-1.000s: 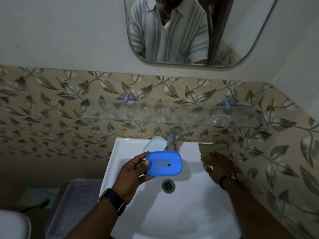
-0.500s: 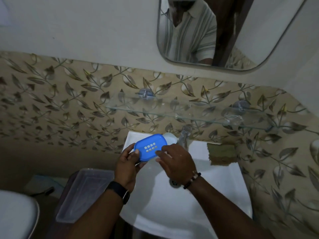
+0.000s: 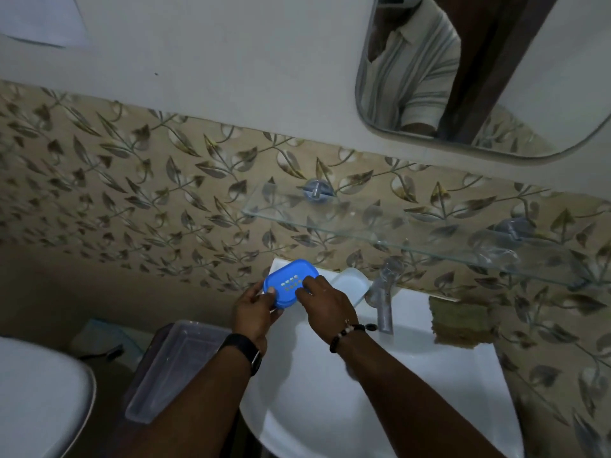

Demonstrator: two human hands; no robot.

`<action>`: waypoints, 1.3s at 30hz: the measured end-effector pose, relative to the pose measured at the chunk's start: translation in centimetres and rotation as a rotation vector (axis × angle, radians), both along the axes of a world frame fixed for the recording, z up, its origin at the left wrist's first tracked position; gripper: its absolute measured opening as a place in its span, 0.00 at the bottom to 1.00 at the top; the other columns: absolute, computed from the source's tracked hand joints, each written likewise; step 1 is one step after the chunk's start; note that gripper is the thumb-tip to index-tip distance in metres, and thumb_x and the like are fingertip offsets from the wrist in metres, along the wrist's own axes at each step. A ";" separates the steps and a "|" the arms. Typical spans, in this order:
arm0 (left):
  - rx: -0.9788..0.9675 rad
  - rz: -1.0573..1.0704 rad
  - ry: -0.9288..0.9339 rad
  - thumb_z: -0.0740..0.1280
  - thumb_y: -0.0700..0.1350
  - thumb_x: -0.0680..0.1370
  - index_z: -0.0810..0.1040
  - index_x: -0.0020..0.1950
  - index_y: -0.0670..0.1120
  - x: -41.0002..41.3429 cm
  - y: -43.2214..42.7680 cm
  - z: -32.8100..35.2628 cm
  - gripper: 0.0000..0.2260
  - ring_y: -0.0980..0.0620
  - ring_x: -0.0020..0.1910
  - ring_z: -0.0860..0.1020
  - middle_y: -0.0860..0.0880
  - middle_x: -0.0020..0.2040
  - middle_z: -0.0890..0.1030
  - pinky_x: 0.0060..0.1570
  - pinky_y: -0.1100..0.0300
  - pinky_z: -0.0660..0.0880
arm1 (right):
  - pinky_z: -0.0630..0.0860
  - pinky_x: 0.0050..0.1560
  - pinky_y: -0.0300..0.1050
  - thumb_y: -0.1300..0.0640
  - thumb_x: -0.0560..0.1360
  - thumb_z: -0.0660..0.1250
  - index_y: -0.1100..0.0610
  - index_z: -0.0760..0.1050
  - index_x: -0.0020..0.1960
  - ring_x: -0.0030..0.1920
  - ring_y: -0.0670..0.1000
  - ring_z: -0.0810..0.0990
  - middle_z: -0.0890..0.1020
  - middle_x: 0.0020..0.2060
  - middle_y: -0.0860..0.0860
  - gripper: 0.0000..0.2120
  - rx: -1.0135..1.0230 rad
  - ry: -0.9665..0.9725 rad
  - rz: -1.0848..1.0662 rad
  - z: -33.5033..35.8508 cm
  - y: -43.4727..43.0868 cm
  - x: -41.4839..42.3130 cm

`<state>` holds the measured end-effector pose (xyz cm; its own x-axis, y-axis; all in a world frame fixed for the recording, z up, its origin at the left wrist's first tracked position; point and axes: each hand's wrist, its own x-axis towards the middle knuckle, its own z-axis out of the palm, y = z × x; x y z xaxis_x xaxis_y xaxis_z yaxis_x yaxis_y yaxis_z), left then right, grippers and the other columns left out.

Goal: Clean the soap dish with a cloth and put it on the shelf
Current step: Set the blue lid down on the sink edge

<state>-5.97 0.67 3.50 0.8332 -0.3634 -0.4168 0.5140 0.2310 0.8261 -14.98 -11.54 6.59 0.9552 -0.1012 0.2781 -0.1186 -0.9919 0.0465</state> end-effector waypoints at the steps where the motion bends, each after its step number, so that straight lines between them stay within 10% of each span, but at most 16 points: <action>1: 0.037 -0.004 -0.013 0.65 0.37 0.81 0.73 0.71 0.39 0.4 -0.5 -0.4 0.17 0.49 0.44 0.81 0.46 0.47 0.83 0.42 0.58 0.78 | 0.68 0.22 0.41 0.64 0.60 0.77 0.56 0.81 0.44 0.42 0.56 0.82 0.82 0.44 0.53 0.14 -0.024 0.035 -0.002 0.0 -0.4 0.5; 17: 0.777 -0.185 -0.575 0.73 0.43 0.76 0.69 0.74 0.40 2.8 -3.6 -4.7 0.28 0.37 0.63 0.75 0.36 0.65 0.74 0.65 0.46 0.73 | 0.77 0.31 0.41 0.63 0.57 0.80 0.56 0.83 0.44 0.44 0.55 0.84 0.85 0.45 0.54 0.17 -0.020 0.024 -0.004 -4.6 -4.5 4.2; 23: 0.782 -0.207 -0.614 0.74 0.44 0.76 0.68 0.74 0.42 2.4 -3.4 -4.6 0.29 0.39 0.65 0.74 0.38 0.68 0.71 0.64 0.46 0.74 | 0.77 0.45 0.51 0.53 0.76 0.68 0.59 0.80 0.48 0.42 0.57 0.78 0.80 0.40 0.55 0.09 0.056 -0.113 -0.295 -5.8 -4.3 0.2; 31: 0.819 -0.175 -0.674 0.73 0.47 0.76 0.73 0.70 0.41 -0.1 -2.4 -4.7 0.24 0.42 0.58 0.78 0.41 0.64 0.73 0.57 0.49 0.78 | 0.77 0.37 0.48 0.63 0.65 0.74 0.54 0.77 0.36 0.40 0.55 0.79 0.80 0.33 0.52 0.07 0.035 0.187 -0.433 -5.6 -4.1 -1.1; 39: 0.663 -0.326 -0.604 0.64 0.57 0.81 0.84 0.48 0.53 -2.7 -0.7 -3.5 0.12 0.51 0.48 0.82 0.52 0.48 0.86 0.52 0.57 0.78 | 0.78 0.39 0.48 0.61 0.72 0.73 0.57 0.80 0.40 0.43 0.55 0.80 0.82 0.37 0.52 0.03 0.283 -0.039 -0.417 -4.9 -0.5 -3.5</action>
<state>-8.71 -0.01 -0.05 0.8745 -0.4601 -0.1536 -0.0861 -0.4588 0.8844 -18.47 -12.01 1.70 0.8070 -0.5484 0.2192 -0.5035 -0.8328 -0.2299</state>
